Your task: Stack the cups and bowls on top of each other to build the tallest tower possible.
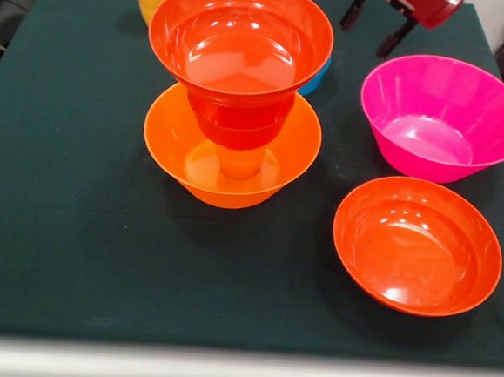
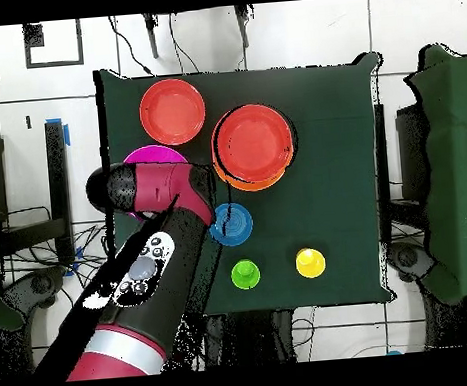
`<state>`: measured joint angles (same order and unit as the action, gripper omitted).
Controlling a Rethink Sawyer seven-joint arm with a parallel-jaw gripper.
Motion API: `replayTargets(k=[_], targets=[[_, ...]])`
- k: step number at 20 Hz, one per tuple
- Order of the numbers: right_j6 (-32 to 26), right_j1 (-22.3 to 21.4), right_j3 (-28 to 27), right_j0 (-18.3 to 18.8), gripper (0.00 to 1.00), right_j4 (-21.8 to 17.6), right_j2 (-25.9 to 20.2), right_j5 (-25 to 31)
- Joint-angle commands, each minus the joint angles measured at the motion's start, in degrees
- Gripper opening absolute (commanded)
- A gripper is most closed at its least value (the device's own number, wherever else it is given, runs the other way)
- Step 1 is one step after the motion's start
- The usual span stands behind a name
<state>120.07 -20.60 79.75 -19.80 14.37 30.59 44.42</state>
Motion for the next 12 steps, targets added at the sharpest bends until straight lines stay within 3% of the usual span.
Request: replayTargets(k=[1, 12], targets=[[4.84, -6.43, 7.34, 6.59, 1.00, 5.45, -11.25, 0.74], [7.96, -6.03, 5.21, 5.20, 1.00, 4.21, -10.13, 3.41]])
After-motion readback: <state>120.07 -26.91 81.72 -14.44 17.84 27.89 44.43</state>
